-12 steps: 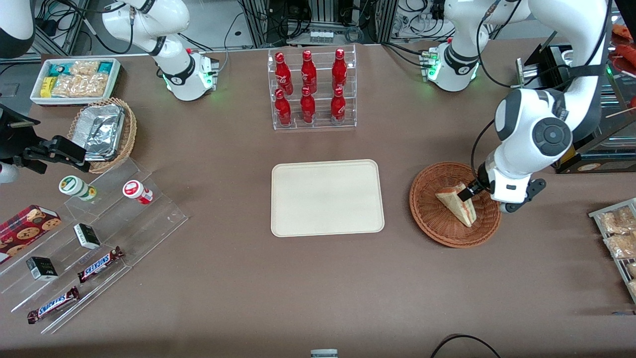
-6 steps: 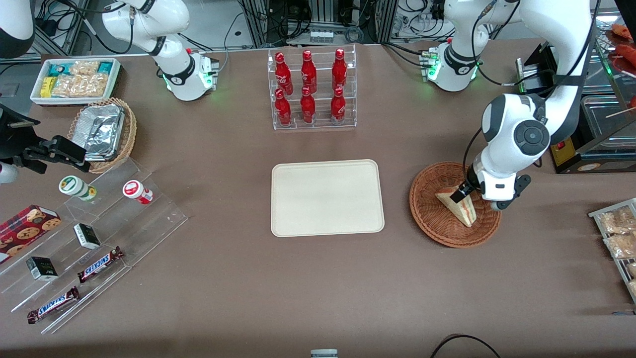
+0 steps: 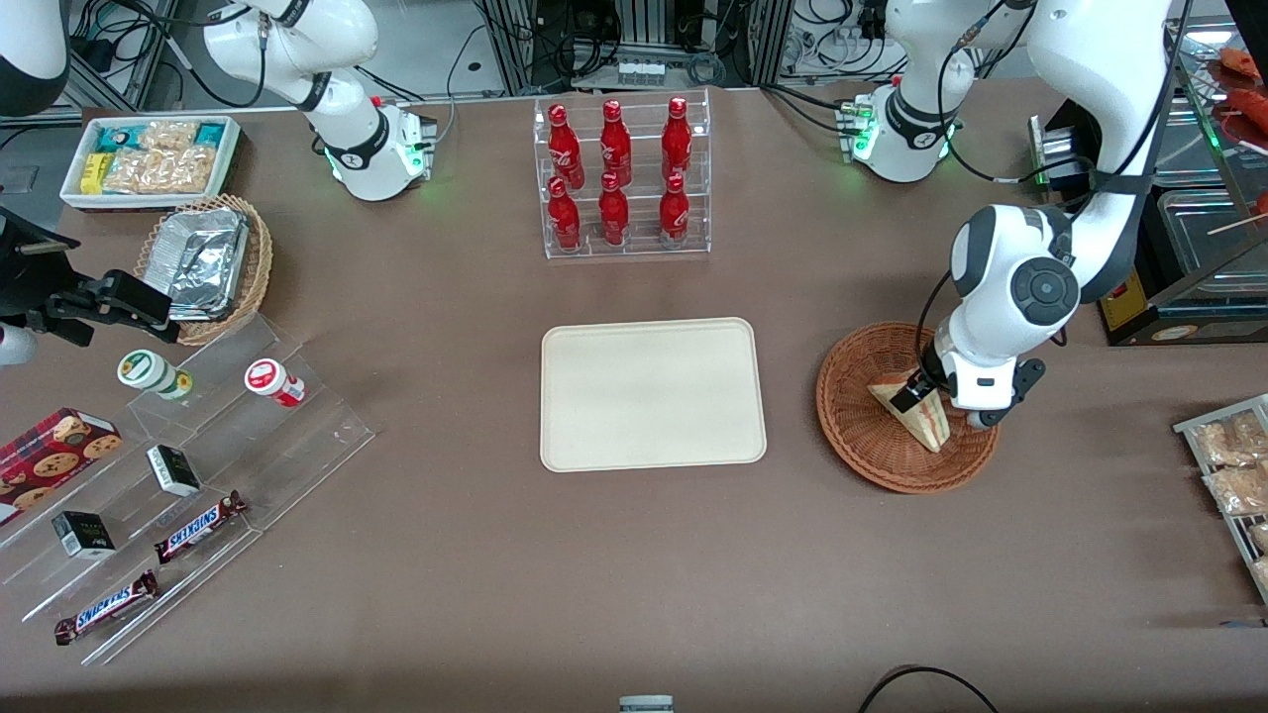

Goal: Place sandwich from basket to tray
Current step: 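Lower the left gripper and close it on the wrapped sandwich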

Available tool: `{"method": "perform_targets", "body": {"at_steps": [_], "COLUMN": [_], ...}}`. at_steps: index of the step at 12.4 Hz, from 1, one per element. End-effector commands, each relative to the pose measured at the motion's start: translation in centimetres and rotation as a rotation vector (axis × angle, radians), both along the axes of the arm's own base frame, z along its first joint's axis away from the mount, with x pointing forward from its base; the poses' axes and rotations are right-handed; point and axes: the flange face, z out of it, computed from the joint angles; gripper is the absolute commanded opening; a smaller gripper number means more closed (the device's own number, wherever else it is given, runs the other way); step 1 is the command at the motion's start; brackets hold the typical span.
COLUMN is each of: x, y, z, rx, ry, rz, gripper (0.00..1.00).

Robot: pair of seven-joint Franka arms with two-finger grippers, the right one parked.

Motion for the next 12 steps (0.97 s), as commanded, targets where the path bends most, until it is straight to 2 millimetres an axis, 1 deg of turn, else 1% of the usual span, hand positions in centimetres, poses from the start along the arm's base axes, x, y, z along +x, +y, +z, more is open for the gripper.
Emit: {"method": "perform_targets", "body": {"at_steps": [1,2,3,4,5,6,7,9,12], "x": [0.1,0.0,0.0,-0.2,-0.3,-0.4,-0.4,-0.1,1.4], "y": [0.0,0.0,0.0,0.1,0.1,0.2,0.2,0.3,-0.2], "z": [-1.0,-1.4,-1.5,-1.6,-1.4,-1.2,-0.6,1.4,6.2], "rx": [0.004,0.004,0.004,0.005,0.007,0.008,0.01,0.013,0.028], "ry": [-0.005,0.003,0.004,0.009,0.013,0.017,0.02,0.017,0.069], "rz": [0.019,0.02,0.02,0.02,0.018,0.015,0.008,0.008,0.013], "gripper": [1.0,0.95,0.76,0.45,0.25,0.16,0.15,0.15,0.15]}}
